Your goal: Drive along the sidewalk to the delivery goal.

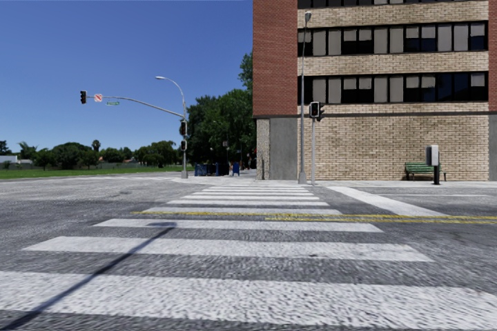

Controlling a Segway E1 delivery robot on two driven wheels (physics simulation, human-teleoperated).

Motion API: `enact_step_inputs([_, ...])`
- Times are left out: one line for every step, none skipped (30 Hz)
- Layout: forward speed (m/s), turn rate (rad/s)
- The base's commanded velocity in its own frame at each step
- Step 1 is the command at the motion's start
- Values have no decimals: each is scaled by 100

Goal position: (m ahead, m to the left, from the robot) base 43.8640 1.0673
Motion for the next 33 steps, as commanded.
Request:
enact_step_inputs([200,0])
enact_step_inputs([200,0])
enact_step_inputs([200,0])
enact_step_inputs([200,0])
enact_step_inputs([200,0])
enact_step_inputs([200,0])
enact_step_inputs([200,0])
enact_step_inputs([200,0])
enact_step_inputs([200,0])
enact_step_inputs([200,0])
enact_step_inputs([200,0])
enact_step_inputs([200,0])
enact_step_inputs([200,0])
enact_step_inputs([200,0])
enact_step_inputs([200,0])
enact_step_inputs([200,0])
enact_step_inputs([200,0])
enact_step_inputs([200,0])
enact_step_inputs([200,0])
enact_step_inputs([200,0])
enact_step_inputs([200,0])
enact_step_inputs([200,0])
enact_step_inputs([200,0])
enact_step_inputs([200,0])
enact_step_inputs([200,0])
enact_step_inputs([200,0])
enact_step_inputs([200,0])
enact_step_inputs([200,0])
enact_step_inputs([200,0])
enact_step_inputs([200,0])
enact_step_inputs([200,0])
enact_step_inputs([200,0])
enact_step_inputs([200,0])
